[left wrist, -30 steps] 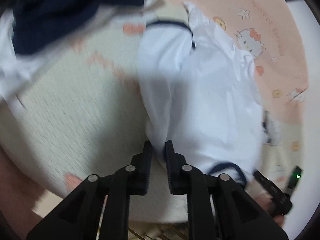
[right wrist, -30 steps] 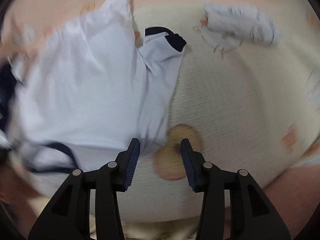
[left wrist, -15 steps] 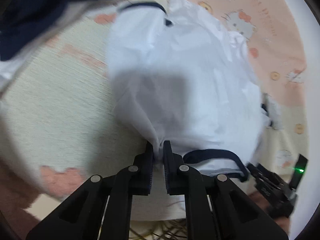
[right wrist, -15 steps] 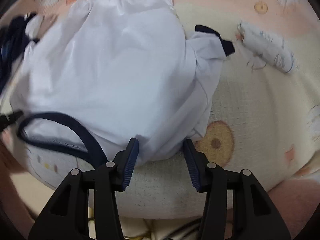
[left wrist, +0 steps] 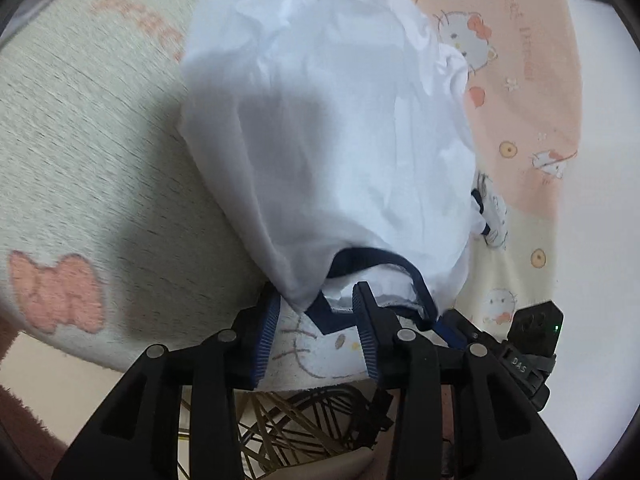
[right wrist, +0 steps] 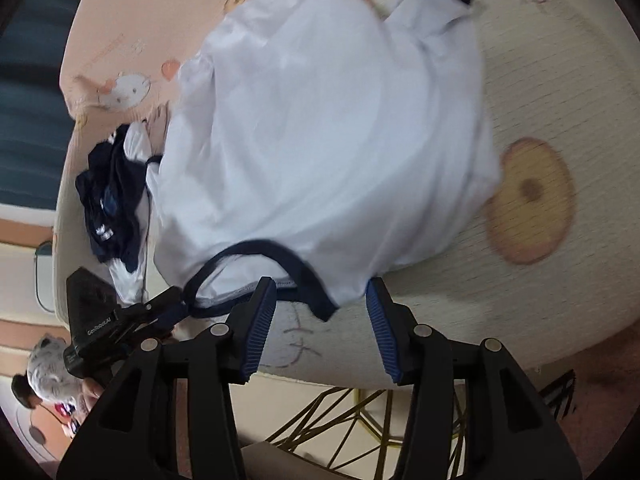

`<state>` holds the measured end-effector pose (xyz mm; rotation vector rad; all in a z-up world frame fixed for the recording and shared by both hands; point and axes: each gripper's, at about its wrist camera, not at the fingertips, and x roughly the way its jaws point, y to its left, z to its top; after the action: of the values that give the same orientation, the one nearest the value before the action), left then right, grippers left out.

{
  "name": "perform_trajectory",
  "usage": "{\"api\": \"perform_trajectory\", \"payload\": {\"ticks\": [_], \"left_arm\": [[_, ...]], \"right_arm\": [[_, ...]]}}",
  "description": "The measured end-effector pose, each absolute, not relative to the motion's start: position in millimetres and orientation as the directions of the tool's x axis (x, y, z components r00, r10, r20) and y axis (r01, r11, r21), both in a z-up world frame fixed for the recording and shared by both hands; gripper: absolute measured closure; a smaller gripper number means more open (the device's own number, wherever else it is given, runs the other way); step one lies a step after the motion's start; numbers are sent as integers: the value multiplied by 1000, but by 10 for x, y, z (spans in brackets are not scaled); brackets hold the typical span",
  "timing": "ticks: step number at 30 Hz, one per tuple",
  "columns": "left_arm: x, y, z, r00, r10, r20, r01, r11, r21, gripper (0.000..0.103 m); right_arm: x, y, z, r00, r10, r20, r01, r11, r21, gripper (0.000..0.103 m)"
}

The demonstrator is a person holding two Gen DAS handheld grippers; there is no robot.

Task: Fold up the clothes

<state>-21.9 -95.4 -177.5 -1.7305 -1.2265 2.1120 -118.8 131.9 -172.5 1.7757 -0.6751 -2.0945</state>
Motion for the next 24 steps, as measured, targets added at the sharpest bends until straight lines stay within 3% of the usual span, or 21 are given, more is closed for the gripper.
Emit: {"api": "perform_trajectory", "payload": {"ticks": [5, 8, 12, 17, 24], "left_arm": [[-256, -947, -1822, -373, 590, -716, 381, -606, -698, 66], [-266, -915, -1809, -369, 554, -746, 367, -651, -665, 93], [-229, -831, -1687, -352, 474, -807, 329, -745, -581, 95], [-204, -775, -1493, -348, 404, -846, 289, -812, -507, 95], [-106, -811, -1529, -256, 353, -900, 315, -850, -422, 96]], "right_arm": [[-1180, 1670, -1714, -240, -379, -894, -26, -918, 396, 54], [-1101, 1664, -1632, -248, -310, -918, 49, -950, 307, 54], [-1006, 1781, -1578, -236, -287, -928, 79, -958, 276, 83], [-984, 1811, -1573, -208, -360, -909, 70, -933, 353, 91], [-808, 1862, -1417, -189, -400, -897, 92, -917, 389, 92]]}}
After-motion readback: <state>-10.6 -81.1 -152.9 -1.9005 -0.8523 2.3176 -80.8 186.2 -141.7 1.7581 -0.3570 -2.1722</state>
